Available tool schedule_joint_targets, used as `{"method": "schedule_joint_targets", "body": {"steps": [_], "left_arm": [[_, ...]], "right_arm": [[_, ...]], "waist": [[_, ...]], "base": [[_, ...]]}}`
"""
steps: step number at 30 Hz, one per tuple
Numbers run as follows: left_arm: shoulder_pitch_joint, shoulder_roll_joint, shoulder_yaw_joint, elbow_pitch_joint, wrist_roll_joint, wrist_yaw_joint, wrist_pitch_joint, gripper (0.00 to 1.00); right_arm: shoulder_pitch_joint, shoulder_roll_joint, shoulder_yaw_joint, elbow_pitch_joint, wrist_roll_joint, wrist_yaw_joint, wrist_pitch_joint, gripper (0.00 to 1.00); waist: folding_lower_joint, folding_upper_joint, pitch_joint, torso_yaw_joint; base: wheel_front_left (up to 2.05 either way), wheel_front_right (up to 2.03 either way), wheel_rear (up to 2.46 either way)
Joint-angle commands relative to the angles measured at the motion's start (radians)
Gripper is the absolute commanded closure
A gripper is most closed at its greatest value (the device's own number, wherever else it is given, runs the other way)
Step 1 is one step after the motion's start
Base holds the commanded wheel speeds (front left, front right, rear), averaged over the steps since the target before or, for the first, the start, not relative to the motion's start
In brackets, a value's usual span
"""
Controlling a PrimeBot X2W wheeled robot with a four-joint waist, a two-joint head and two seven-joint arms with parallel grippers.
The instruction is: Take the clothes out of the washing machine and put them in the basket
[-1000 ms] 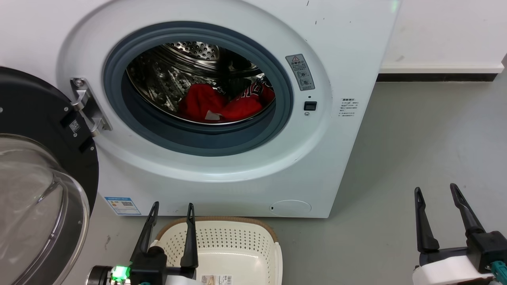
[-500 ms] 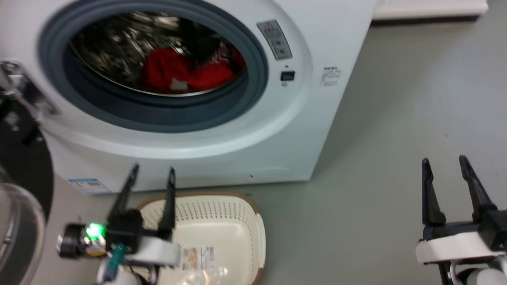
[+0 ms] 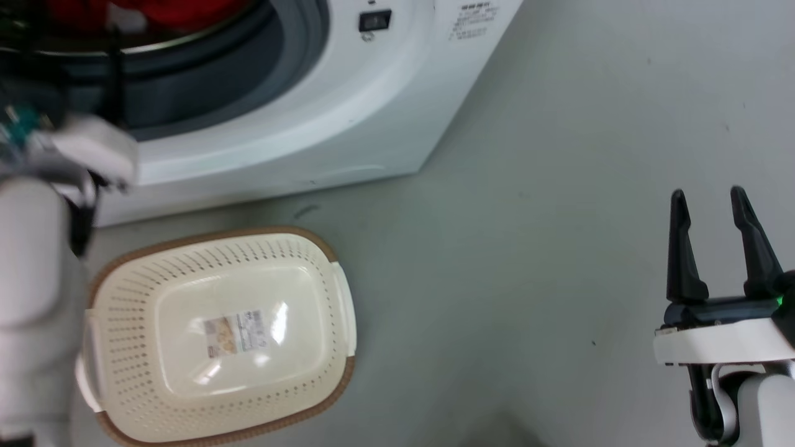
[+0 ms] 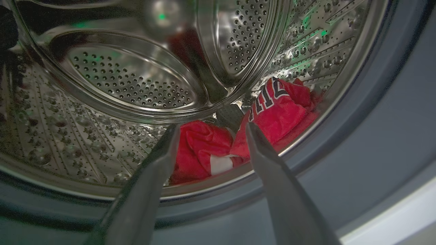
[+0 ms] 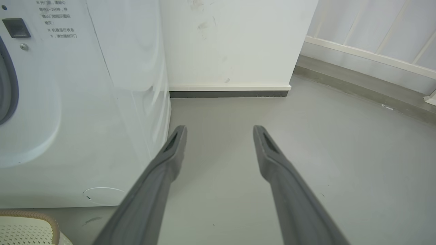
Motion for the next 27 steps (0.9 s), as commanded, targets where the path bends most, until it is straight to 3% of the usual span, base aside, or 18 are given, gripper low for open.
{"method": "schedule_joint_targets", "body": {"steps": [1, 9, 15, 27], "left_arm": [[-0.037, 0.019, -0.002, 0.020, 0.005, -0.007, 0.015, 0.00], [-0.433, 0.125, -0.060, 0.213, 0.023, -0.065, 0.276, 0.00], [-0.667, 0.184, -0.164, 0.316, 0.016, -0.075, 0.480, 0.00], [-0.849, 0.316, -0.356, 0.375, -0.130, -0.076, 0.838, 0.00]], "right_arm": [[-0.023, 0.002, 0.007, -0.009, 0.008, -0.001, -0.002, 0.00], [-0.063, 0.002, 0.040, -0.039, 0.069, -0.001, -0.002, 0.00], [-0.072, 0.002, 0.080, -0.072, 0.097, -0.001, -0.002, 0.00], [-0.054, 0.001, 0.162, -0.106, 0.158, -0.001, -0.002, 0.00]], "waist": [[-0.0003, 0.0000, 0.083, -0.056], [-0.0003, 0.0000, 0.208, -0.102], [-0.0003, 0.0000, 0.280, -0.132], [-0.0003, 0.0000, 0.356, -0.207]], "base": [[0.00, 0.00, 0.00], [0.00, 0.00, 0.00], [0.00, 0.00, 0.00], [0.00, 0.00, 0.00]]}}
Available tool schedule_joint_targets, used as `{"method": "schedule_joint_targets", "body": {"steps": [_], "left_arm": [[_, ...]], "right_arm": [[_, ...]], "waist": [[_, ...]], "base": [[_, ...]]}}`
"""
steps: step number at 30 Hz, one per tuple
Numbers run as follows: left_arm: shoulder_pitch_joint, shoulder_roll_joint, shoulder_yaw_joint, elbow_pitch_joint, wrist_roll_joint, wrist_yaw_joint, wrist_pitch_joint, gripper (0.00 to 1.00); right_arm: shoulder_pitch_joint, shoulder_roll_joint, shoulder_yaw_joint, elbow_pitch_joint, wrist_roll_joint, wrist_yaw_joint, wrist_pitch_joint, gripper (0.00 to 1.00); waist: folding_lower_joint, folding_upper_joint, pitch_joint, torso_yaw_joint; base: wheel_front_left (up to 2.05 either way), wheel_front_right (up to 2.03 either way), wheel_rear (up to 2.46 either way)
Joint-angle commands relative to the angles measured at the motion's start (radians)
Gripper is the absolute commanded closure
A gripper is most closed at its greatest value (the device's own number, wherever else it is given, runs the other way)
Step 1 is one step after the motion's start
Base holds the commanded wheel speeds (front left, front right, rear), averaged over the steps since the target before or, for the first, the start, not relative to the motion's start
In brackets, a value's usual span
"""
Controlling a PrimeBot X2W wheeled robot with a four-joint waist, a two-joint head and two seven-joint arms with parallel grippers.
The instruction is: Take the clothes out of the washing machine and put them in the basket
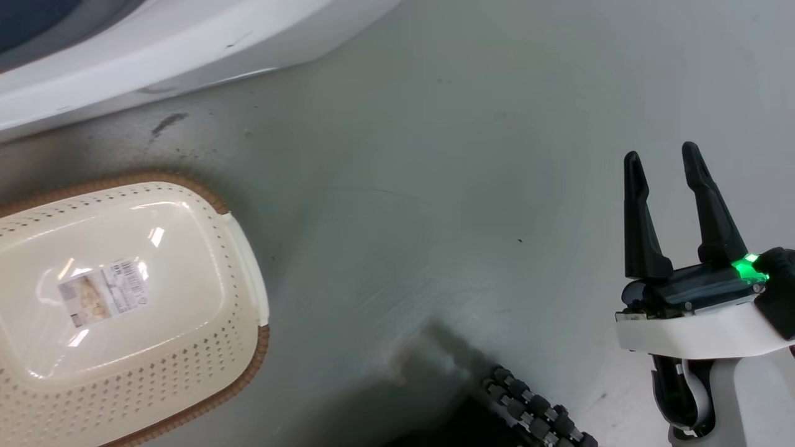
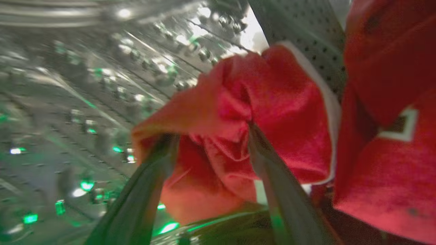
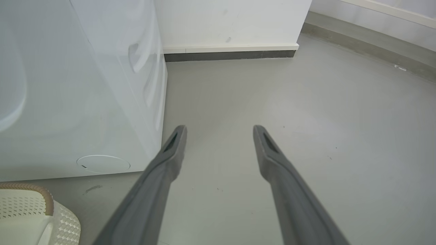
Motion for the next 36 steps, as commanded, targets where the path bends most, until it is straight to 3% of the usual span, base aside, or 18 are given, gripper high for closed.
{"method": "schedule_joint_targets", "body": {"steps": [1, 12, 13, 14, 15, 21, 26, 33, 34, 36], "left_arm": [[-0.008, 0.011, -0.007, 0.000, -0.013, 0.000, 0.014, 0.00], [-0.009, 0.096, -0.070, -0.028, -0.088, 0.000, 0.064, 0.00], [-0.007, 0.094, -0.069, -0.026, -0.097, 0.000, 0.063, 0.23], [-0.007, 0.091, -0.070, -0.027, -0.100, 0.000, 0.058, 0.74], [-0.009, 0.092, -0.074, -0.029, -0.104, 0.000, 0.052, 1.00], [-0.023, 0.104, -0.085, -0.031, -0.115, 0.000, -0.030, 1.00], [-0.019, 0.068, -0.081, -0.016, -0.131, 0.003, -0.168, 1.00], [0.059, -0.026, -0.065, 0.055, -0.173, 0.025, -0.452, 1.00], [0.095, -0.057, -0.058, 0.079, -0.187, 0.037, -0.551, 1.00], [0.129, -0.083, -0.045, 0.107, -0.207, 0.046, -0.635, 1.00]], "right_arm": [[0.003, 0.001, 0.003, -0.007, 0.010, -0.001, -0.002, 0.00], [-0.006, 0.001, 0.012, -0.034, 0.030, -0.001, -0.002, 0.00], [-0.009, 0.001, 0.010, -0.035, 0.030, -0.001, -0.002, 0.00], [-0.012, 0.001, 0.007, -0.035, 0.032, -0.001, -0.002, 0.00], [-0.015, 0.001, 0.005, -0.034, 0.033, -0.001, -0.002, 0.00], [-0.028, 0.001, 0.002, -0.031, 0.027, -0.001, -0.002, 0.00], [-0.038, 0.001, -0.015, -0.026, 0.011, -0.001, -0.002, 0.00], [-0.054, 0.001, -0.057, -0.008, -0.018, -0.001, -0.002, 0.00], [-0.058, 0.000, -0.068, -0.004, -0.033, -0.001, -0.002, 0.00], [-0.060, 0.000, -0.074, 0.000, -0.046, -0.001, -0.002, 0.00]], "waist": [[-0.0001, 0.0000, 0.014, -0.015], [-0.0001, 0.0000, 0.050, -0.026], [-0.0001, 0.0000, 0.051, -0.024], [-0.0001, 0.0000, 0.053, -0.022], [-0.0001, 0.0000, 0.054, -0.020], [-0.0001, 0.0000, 0.046, -0.007], [-0.0001, 0.0000, 0.019, 0.015], [-0.0001, 0.0000, -0.070, 0.074], [-0.0001, 0.0000, -0.109, 0.093], [-0.0001, 0.0000, -0.146, 0.107]], "base": [[0.00, 0.00, 0.00], [0.00, 0.00, 0.00], [0.00, 0.00, 0.00], [0.00, 0.00, 0.00], [0.00, 0.00, 0.00], [0.00, 0.00, 0.00], [0.00, 0.00, 0.00], [0.00, 0.00, 0.00], [0.00, 0.00, 0.00], [0.00, 0.00, 0.00]]}}
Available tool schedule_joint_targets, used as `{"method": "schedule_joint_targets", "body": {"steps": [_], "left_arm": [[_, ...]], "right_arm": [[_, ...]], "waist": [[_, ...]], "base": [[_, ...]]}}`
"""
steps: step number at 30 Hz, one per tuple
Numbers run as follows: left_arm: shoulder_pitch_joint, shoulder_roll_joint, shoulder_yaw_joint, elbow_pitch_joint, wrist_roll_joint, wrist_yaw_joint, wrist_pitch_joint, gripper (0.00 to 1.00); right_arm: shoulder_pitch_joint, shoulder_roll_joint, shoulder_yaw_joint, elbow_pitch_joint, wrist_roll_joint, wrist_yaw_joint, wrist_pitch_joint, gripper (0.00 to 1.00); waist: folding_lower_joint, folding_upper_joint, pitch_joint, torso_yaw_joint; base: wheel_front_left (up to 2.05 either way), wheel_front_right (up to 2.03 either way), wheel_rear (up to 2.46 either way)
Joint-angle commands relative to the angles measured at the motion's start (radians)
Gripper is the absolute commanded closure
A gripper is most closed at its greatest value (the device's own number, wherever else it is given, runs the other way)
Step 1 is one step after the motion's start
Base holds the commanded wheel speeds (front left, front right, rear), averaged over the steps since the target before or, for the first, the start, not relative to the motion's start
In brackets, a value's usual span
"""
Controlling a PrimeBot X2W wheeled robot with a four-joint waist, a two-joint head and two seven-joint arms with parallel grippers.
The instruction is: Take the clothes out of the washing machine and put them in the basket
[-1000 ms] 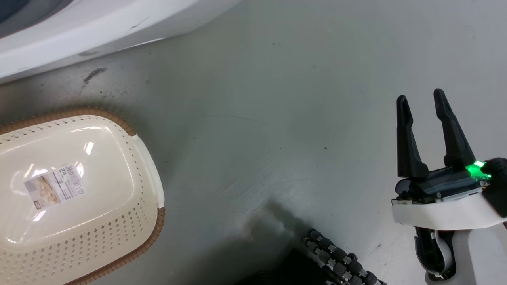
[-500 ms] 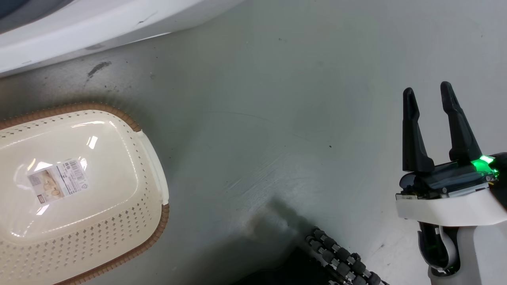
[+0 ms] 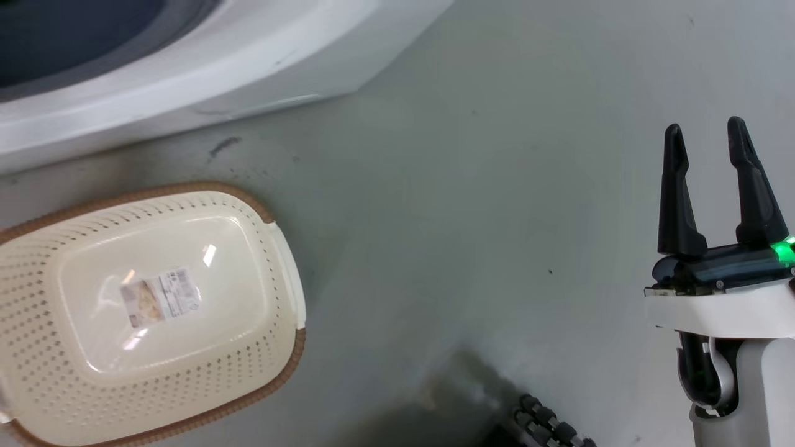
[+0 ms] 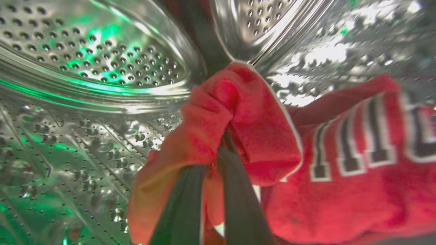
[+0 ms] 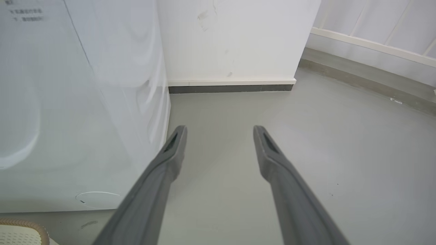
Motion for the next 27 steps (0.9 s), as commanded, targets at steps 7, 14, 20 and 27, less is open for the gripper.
{"method": "schedule_joint_targets", "body": {"steps": [7, 14, 20, 27], "left_arm": [[0.151, -0.083, 0.019, 0.080, -0.045, 0.020, -0.245, 1.00], [0.375, -0.195, 0.068, -0.015, -0.080, 0.068, -0.323, 1.00], [0.618, -0.232, 0.110, -0.261, -0.033, 0.099, -0.322, 1.00], [0.858, -0.269, 0.172, -0.519, 0.009, 0.121, -0.322, 1.00]], "right_arm": [[0.021, 0.000, -0.022, 0.013, -0.054, -0.001, -0.002, 0.00], [0.081, 0.000, -0.054, 0.024, -0.120, -0.001, -0.002, 0.00], [0.121, 0.000, -0.060, 0.036, -0.148, -0.001, -0.002, 0.00], [0.167, 0.000, -0.056, 0.043, -0.177, -0.001, -0.002, 0.00]], "waist": [[0.0000, 0.0000, -0.193, 0.078], [0.0000, 0.0000, -0.356, 0.161], [0.0000, 0.0000, -0.455, 0.215], [0.0000, 0.0000, -0.548, 0.278]], "base": [[0.00, 0.00, 0.00], [0.00, 0.00, 0.00], [0.00, 0.00, 0.00], [0.00, 0.00, 0.00]]}}
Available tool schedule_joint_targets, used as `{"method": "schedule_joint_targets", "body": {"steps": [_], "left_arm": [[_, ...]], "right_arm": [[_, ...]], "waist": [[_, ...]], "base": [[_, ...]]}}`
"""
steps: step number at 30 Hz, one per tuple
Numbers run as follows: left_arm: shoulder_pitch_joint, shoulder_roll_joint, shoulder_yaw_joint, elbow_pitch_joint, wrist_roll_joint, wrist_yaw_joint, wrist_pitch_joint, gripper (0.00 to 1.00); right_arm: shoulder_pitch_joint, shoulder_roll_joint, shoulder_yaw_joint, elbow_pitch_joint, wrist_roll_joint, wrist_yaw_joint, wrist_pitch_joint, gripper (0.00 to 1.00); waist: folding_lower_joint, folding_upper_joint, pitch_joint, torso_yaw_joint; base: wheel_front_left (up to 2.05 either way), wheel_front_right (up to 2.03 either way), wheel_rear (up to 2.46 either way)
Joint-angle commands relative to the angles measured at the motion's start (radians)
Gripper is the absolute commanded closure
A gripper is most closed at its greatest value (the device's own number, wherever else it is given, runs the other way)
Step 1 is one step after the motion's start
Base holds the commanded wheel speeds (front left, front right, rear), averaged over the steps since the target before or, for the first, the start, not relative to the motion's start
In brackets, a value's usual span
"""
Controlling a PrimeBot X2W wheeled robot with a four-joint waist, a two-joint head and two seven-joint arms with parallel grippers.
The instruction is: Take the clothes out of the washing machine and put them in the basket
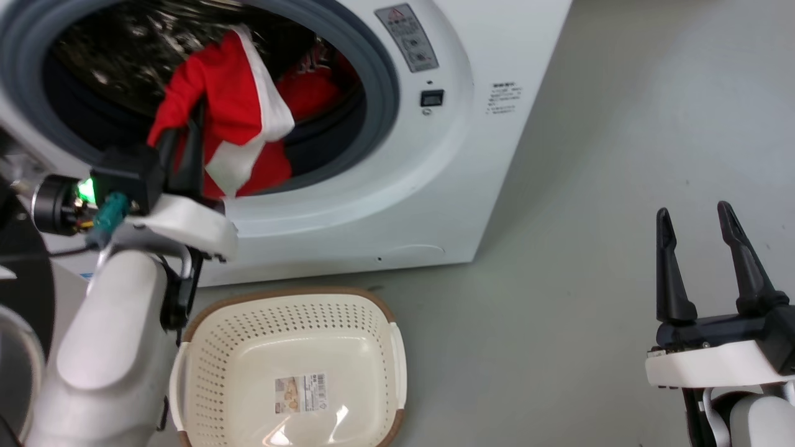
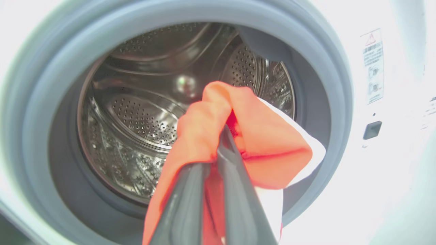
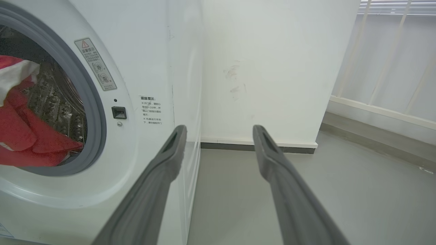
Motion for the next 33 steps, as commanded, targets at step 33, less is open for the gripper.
{"method": "schedule_joint_targets", "body": {"steps": [33], "left_arm": [[0.248, -0.106, -0.106, 0.260, -0.013, -0.078, 0.011, 1.00]], "right_arm": [[-0.030, 0.000, -0.022, -0.039, -0.048, -0.001, -0.002, 0.00]], "waist": [[0.0003, -0.0001, 0.170, 0.085]], "base": [[0.00, 0.00, 0.00]]}}
